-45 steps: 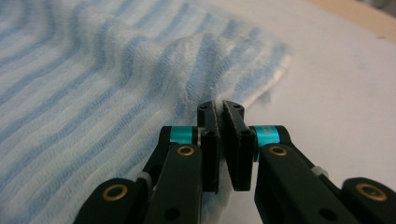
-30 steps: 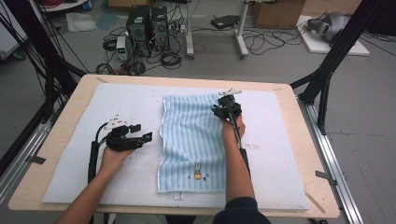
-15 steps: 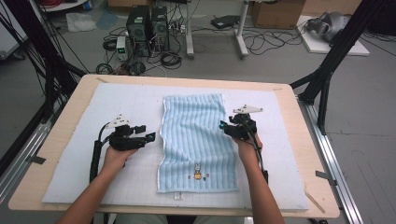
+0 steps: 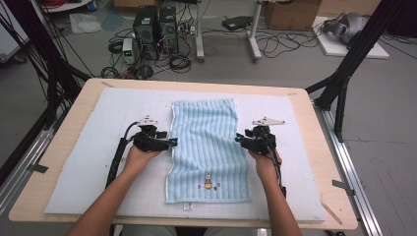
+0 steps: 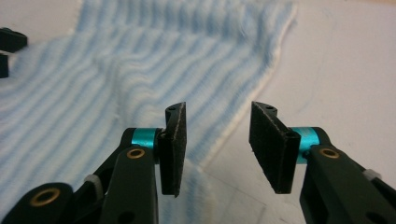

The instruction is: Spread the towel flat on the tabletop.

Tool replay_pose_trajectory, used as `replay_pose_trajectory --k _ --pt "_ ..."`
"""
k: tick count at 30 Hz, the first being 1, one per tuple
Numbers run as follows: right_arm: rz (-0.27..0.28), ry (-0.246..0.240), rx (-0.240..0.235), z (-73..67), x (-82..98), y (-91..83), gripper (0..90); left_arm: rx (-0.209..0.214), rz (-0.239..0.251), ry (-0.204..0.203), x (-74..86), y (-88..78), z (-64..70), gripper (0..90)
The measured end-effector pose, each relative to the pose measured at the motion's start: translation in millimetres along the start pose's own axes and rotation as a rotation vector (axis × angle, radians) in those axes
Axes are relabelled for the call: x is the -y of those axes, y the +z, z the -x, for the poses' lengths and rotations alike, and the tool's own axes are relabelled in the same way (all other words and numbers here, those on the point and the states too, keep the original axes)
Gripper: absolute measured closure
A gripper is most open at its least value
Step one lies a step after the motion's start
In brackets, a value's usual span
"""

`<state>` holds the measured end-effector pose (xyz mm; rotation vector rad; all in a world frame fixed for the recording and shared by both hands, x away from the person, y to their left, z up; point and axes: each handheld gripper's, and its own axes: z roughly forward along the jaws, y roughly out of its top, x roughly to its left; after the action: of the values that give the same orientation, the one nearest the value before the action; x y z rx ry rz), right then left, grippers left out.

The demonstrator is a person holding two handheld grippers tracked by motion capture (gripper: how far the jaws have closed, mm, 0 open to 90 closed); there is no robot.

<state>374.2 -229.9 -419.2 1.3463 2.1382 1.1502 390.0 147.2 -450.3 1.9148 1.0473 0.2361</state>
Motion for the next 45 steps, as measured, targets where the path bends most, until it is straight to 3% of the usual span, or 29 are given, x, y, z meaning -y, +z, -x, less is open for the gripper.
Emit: replay_pose_trajectory --k 1,3,5,8,9,11,13,15,21,27,33,36,38,40,45 --pt "-0.02 0.006 -0.001 1.5 1.4 3.8 56.9 -0.01 -0.017 0.022 0.6 2.3 2.9 38.6" --pt "-0.053 -0.003 -0.006 0.5 3.2 11.2 56.9 -0.056 -0.039 0.106 0.6 3.5 9.6 40.3" --pt "-0.076 -0.034 -0.006 -4.2 3.8 18.2 55.9 -0.097 -0.057 0.179 0.1 2.7 12.0 49.2" --pt "-0.151 -0.045 0.003 -10.3 6.7 32.6 56.9 -0.086 -0.053 0.182 -0.9 0.7 6.8 84.2" --pt "-0.144 -0.057 0.016 -12.0 6.1 33.3 59.3 -0.098 -0.056 0.172 -2.3 0.9 4.4 85.9" --pt "-0.146 -0.065 0.001 -11.7 3.8 33.8 77.2 -0.107 -0.048 0.151 -4.2 2.2 -0.5 87.0" --pt "-0.147 -0.092 -0.009 -13.9 2.1 36.0 85.6 -0.12 -0.05 0.133 -7.8 2.7 -6.5 87.2" --pt "-0.141 -0.097 -0.004 -15.2 -1.1 40.0 86.2 -0.147 -0.038 0.131 -13.1 1.5 -12.8 87.2" --pt "-0.095 -0.089 0.035 -13.3 -15.3 55.2 86.1 -0.155 -0.05 0.072 -24.0 6.9 -35.1 87.1" --pt "-0.069 -0.117 0.085 -12.8 -23.9 71.3 86.2 -0.187 -0.044 0.083 -36.4 16.1 -47.6 87.1" --pt "-0.049 -0.089 0.131 -10.7 -34.3 85.2 86.2 -0.2 -0.031 0.069 -44.8 22.8 -59.3 87.1" --pt "-0.051 -0.071 0.155 -11.7 -38.3 91.9 85.1 -0.192 -0.019 0.046 -42.3 24.8 -61.1 84.5" --pt "-0.049 -0.077 0.16 -12.9 -39.1 91.7 80.6 -0.176 -0.02 -0.009 -41.5 23.5 -61.6 60.1" --pt "-0.04 -0.069 0.142 -12.1 -38.5 87.9 72.0 -0.158 -0.011 -0.03 -40.7 18.9 -61.8 46.6" --pt "-0.017 -0.028 0.094 -10.5 -34.1 74.7 58.3 -0.134 0.023 -0.003 -31.4 4.6 -55.5 37.0"
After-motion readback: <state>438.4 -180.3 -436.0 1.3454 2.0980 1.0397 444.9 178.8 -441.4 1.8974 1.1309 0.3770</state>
